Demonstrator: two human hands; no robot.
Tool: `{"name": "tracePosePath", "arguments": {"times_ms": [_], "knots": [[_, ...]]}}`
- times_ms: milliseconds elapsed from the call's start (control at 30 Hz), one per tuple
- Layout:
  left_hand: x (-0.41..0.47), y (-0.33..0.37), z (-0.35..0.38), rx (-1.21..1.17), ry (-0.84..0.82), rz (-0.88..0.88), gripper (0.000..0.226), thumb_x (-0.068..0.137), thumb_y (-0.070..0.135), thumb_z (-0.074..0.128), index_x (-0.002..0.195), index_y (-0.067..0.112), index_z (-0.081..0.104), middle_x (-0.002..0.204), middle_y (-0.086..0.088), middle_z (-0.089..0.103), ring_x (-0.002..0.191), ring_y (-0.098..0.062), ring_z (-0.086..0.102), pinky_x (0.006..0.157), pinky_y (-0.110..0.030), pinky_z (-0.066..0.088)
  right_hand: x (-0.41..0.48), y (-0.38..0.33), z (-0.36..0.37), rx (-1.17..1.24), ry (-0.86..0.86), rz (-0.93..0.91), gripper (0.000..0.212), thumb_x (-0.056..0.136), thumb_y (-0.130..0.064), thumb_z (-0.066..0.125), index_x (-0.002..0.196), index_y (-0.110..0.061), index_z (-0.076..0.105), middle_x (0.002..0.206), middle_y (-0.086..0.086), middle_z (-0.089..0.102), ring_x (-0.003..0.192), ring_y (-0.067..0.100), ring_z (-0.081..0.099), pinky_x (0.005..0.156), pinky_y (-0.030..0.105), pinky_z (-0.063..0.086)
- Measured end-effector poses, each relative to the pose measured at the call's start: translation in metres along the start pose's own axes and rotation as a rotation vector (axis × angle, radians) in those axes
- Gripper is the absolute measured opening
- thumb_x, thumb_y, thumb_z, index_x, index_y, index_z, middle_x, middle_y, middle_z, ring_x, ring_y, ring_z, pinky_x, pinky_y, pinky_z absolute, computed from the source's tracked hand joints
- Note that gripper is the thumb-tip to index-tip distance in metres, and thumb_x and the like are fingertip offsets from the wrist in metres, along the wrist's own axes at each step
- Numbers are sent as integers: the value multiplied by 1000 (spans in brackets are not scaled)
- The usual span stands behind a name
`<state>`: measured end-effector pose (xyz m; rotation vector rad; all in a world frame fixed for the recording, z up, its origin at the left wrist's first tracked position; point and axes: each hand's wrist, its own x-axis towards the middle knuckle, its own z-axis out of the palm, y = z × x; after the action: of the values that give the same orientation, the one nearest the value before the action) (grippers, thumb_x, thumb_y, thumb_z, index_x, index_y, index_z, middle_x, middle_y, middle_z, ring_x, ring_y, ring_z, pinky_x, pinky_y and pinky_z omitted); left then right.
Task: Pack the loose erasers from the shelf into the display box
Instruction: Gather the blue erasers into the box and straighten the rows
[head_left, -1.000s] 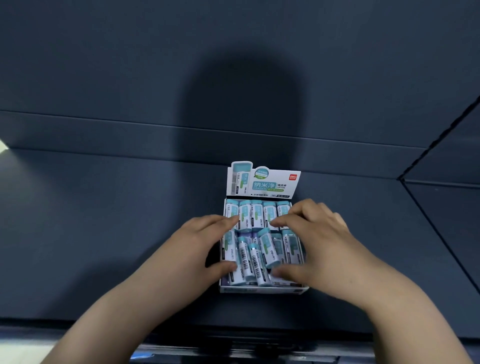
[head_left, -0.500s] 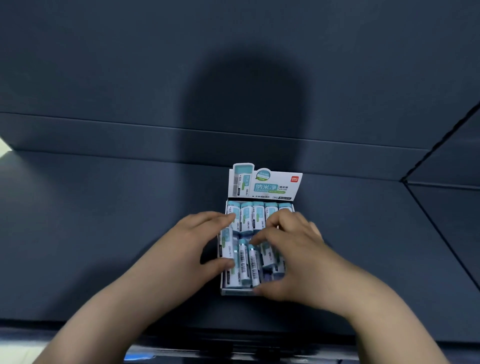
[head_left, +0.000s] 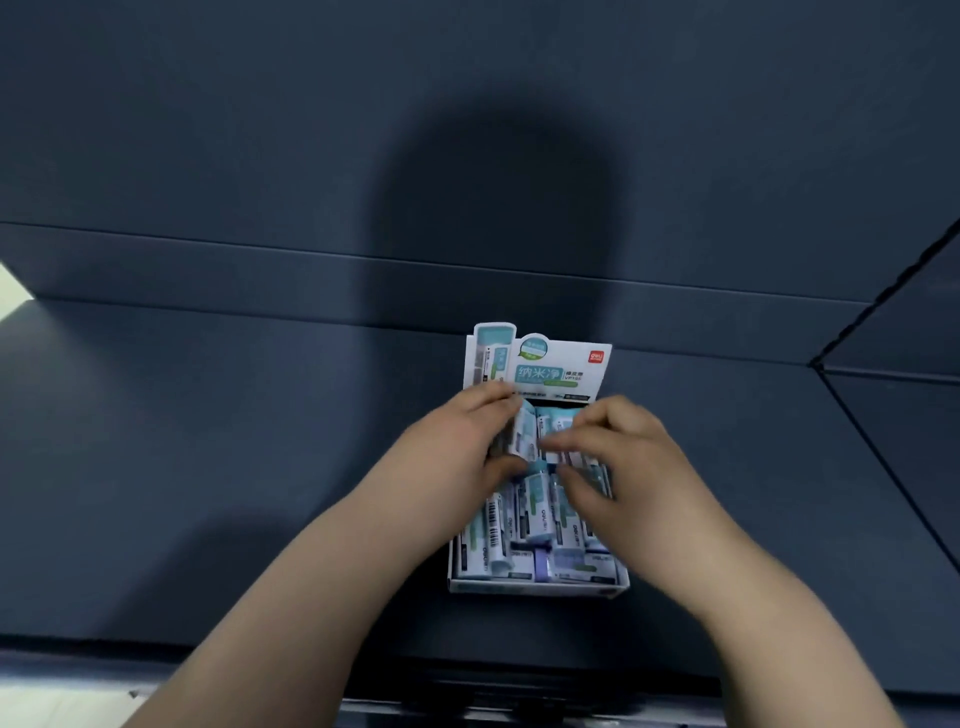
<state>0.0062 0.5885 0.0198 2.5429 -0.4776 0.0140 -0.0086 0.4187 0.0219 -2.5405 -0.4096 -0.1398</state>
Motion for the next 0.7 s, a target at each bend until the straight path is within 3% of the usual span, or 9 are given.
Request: {"name": "tracePosePath", "arguments": {"times_ms": [67, 167, 200, 267, 400, 533, 600, 700], "knots": [[-6, -5, -2, 21, 50, -28, 51, 88, 32, 58, 136, 21, 43, 143, 11, 39, 128, -7, 39, 103, -17, 27, -9, -1, 6, 9, 53, -52, 20, 78, -25, 63, 96, -26, 71, 86, -14, 48, 90, 11, 49, 82, 29, 44], [-23, -12, -8, 80, 123, 10, 28, 90, 24, 53, 115, 19, 64, 116, 7, 62, 104, -16, 59, 89, -31, 48, -17, -8, 9, -10, -24, -62, 36, 72, -50, 56, 100, -31, 69, 88, -18, 46, 90, 6, 45, 83, 26, 40], [-28, -13, -8, 135, 112, 44, 29, 87, 23, 48, 108, 21, 67, 109, 9, 66, 98, -17, 62, 80, -36, 52, -19, -13, 10, -28, -82, -65, 48, 69, -60, 51, 105, -33, 67, 90, -20, 43, 93, 4, 43, 86, 24, 36], [-30, -15, -6, 252, 45, 95, 41, 74, 23, 40, 100, 27, 70, 102, 13, 69, 90, -13, 65, 65, -33, 53, -22, -18, 12, -41, -155, -63, 65, 62, -71, 42, 113, -35, 62, 94, -21, 40, 99, 3, 40, 89, 21, 28], [-28, -12, -4, 320, -27, 126, 46, 56, 26, 51, 97, 30, 71, 99, 18, 69, 88, -8, 65, 59, -27, 48, -22, -24, 10, -39, -215, -64, 61, 67, -64, 62, 122, -38, 54, 104, -20, 37, 109, 2, 34, 92, 17, 20], [-28, -10, -5, 393, 1, 149, 51, 63, 28, 32, 95, 27, 72, 101, 16, 69, 92, -10, 63, 63, -30, 46, -18, -27, 14, -56, -224, -67, 59, 73, -55, 65, 127, -38, 48, 103, -19, 34, 109, 4, 32, 96, 17, 22], [-26, -7, -4, 400, -3, 151, 48, 61, 26, 41, 98, 25, 71, 104, 14, 69, 92, -11, 65, 67, -29, 44, -17, -26, 17, -33, -232, -54, 58, 72, -55, 66, 125, -38, 49, 102, -18, 34, 107, 4, 32, 97, 18, 23], [-24, -5, -2, 420, -57, 141, 51, 50, 28, 55, 98, 23, 72, 103, 11, 71, 89, -12, 67, 61, -30, 49, -18, -23, 17, -22, -238, -39, 59, 74, -52, 66, 127, -38, 46, 103, -20, 31, 107, 3, 31, 97, 16, 21]]}}
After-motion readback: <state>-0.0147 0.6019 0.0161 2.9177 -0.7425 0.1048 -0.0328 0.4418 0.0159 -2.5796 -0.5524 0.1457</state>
